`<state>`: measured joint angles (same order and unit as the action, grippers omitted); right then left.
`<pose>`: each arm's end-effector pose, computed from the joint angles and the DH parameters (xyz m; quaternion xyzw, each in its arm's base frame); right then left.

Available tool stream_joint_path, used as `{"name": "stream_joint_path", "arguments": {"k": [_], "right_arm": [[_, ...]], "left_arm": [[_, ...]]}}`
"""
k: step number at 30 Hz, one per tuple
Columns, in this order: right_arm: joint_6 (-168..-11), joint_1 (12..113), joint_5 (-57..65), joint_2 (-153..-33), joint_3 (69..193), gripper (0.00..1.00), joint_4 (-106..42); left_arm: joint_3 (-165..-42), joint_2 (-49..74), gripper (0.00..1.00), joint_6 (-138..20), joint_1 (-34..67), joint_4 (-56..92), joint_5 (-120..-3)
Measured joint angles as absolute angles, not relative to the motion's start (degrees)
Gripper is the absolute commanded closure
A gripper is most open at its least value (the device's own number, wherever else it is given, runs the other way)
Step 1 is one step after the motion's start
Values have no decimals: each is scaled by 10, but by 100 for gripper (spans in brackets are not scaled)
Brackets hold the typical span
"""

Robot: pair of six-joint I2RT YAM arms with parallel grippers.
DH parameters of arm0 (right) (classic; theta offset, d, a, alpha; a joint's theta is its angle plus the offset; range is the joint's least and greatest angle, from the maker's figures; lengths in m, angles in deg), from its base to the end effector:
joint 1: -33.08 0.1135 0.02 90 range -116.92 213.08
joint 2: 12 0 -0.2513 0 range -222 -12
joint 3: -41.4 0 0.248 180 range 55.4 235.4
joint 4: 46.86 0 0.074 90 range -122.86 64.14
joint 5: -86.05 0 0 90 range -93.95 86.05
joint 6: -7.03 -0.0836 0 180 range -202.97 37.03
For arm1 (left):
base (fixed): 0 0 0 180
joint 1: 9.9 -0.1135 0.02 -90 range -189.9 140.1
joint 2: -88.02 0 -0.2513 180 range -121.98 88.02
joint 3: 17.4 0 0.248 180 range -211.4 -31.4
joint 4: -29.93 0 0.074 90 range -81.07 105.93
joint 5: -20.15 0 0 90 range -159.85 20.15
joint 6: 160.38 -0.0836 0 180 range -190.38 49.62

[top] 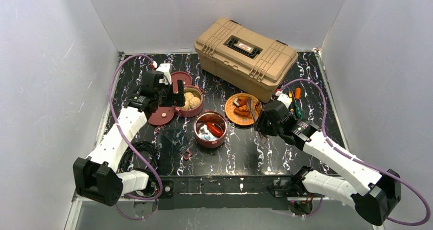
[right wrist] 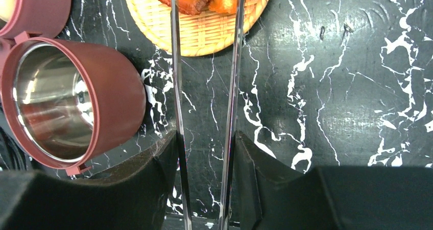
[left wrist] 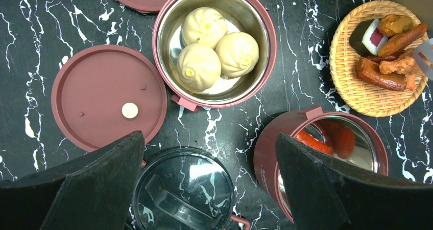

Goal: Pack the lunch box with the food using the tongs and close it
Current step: Pick up the fake food from the plate.

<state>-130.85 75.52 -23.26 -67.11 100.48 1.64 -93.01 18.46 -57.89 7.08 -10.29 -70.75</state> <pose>0.1904 0.1366 0.2296 0.1079 0.9051 0.1611 0.3783 0.2961 -0.0891 0.2866 0.0309 0.8831 -0.1124 0.4545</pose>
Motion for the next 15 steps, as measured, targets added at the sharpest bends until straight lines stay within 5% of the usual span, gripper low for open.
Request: {"name": "stream_joint_path", "arguments": {"k": [15], "right_arm": [[-1321,751,-210,-667,985,59,-16]], "left_arm": [[-931,180,2,-579,71,-103,-707]]}}
